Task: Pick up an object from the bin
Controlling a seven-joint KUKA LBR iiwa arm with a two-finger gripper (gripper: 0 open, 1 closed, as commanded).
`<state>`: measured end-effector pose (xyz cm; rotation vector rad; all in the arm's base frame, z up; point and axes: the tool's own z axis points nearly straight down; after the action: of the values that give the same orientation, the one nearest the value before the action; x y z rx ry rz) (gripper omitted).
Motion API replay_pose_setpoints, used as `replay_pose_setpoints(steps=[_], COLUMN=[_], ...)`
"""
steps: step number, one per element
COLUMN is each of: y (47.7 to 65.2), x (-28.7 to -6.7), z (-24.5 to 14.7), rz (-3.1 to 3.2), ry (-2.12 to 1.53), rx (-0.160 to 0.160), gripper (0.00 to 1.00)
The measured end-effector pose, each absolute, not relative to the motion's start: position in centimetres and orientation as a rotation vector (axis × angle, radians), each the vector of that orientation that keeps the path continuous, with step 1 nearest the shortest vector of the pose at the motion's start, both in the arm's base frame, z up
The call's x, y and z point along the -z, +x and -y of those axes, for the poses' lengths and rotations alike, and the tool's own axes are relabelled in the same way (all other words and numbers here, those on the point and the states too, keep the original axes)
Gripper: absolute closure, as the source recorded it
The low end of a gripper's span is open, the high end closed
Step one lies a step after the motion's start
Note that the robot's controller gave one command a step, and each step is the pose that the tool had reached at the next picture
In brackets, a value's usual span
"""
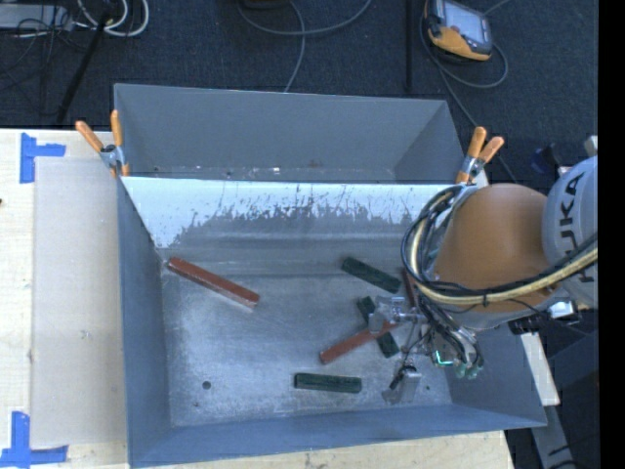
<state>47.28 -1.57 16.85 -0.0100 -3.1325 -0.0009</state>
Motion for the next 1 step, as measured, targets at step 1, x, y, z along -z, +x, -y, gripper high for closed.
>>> replay_pose_setpoints(steps=[1], y=[48.97], x=[-6.65], z=[-2.45], rz=[3.140], ry=[-0.011], rx=[0.003], gripper=[0.00])
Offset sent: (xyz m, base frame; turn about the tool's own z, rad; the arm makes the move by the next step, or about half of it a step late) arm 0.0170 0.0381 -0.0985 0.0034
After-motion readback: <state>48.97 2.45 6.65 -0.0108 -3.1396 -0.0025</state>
